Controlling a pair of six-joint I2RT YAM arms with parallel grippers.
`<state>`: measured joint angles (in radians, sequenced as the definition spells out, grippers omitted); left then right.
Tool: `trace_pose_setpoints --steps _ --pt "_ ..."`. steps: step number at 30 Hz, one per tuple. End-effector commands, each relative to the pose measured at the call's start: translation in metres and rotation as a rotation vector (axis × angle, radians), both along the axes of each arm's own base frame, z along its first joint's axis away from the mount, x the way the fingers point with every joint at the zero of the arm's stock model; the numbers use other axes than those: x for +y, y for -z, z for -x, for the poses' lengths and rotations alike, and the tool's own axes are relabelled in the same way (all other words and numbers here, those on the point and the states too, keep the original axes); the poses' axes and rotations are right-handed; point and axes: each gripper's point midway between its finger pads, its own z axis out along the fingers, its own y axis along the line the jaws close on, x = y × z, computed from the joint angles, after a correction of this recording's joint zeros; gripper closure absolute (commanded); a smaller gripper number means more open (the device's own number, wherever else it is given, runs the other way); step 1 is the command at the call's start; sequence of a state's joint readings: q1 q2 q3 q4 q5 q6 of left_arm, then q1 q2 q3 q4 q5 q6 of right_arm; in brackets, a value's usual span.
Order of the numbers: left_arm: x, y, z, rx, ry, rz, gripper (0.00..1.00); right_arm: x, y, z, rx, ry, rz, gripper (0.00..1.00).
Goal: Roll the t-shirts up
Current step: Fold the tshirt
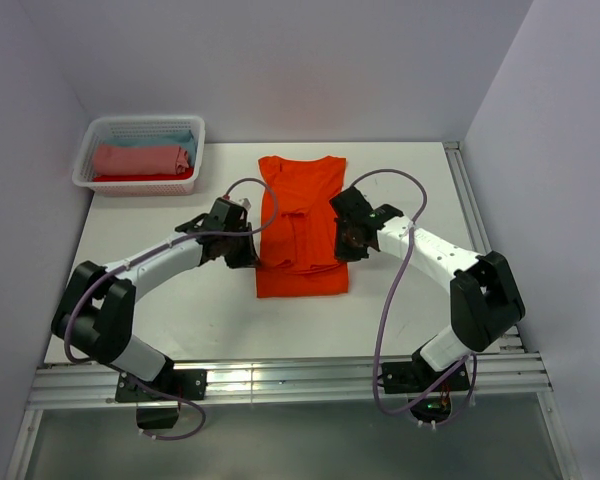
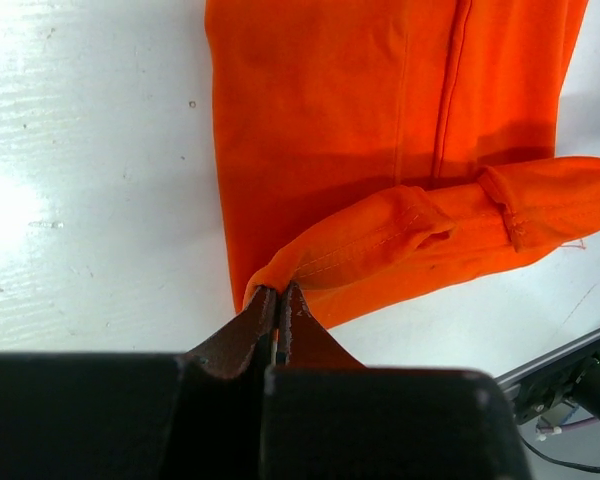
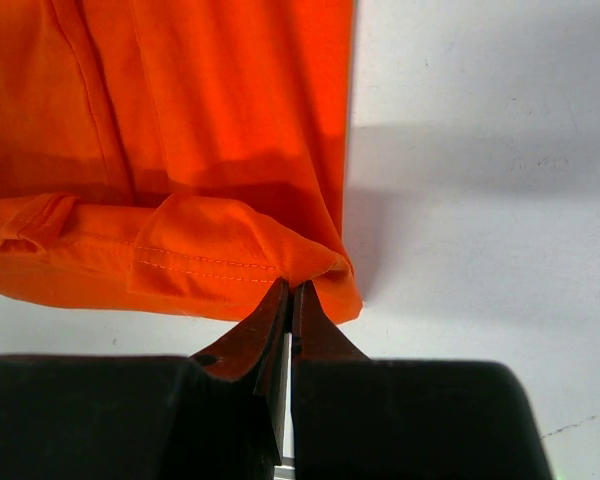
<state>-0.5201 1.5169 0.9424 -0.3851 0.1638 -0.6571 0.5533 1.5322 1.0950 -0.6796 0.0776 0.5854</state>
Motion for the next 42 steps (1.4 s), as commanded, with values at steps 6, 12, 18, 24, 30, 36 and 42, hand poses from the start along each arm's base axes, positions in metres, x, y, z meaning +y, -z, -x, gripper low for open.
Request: trace_pose_setpoints --steps 6,12,18,24,30,36,42 --pt "-0.009 -0.015 -0.035 -0.106 -0.018 0.027 0.99 0.006 -0.013 -0.033 -0.075 -0.001 -0.02 1.0" --pt "-0.008 -0.026 -0.056 -0.179 -0.082 0.062 0.58 0.007 -0.025 -0.067 -0.148 0.049 -0.069 0.58" --pt "0.006 -0.041 -0.054 -0.215 -0.115 0.046 0.31 0.001 -0.033 -0.061 -0.176 0.072 -0.126 0.45" --pt "0.01 -0.018 0.001 -0.164 -0.048 0.131 0.34 -0.011 -0.013 -0.008 -0.181 0.008 -0.185 0.55" --pt "0.015 0.003 0.04 -0.156 -0.05 0.215 0.34 -0.017 0.006 0.028 -0.196 0.003 -0.261 0.55" --pt "0.014 0.013 0.044 -0.157 -0.04 0.215 0.35 -0.015 0.027 0.037 -0.16 0.008 -0.279 0.51" --pt "0.011 0.021 0.04 -0.162 -0.037 0.208 0.35 -0.007 0.036 0.039 -0.153 -0.004 -0.283 0.48"
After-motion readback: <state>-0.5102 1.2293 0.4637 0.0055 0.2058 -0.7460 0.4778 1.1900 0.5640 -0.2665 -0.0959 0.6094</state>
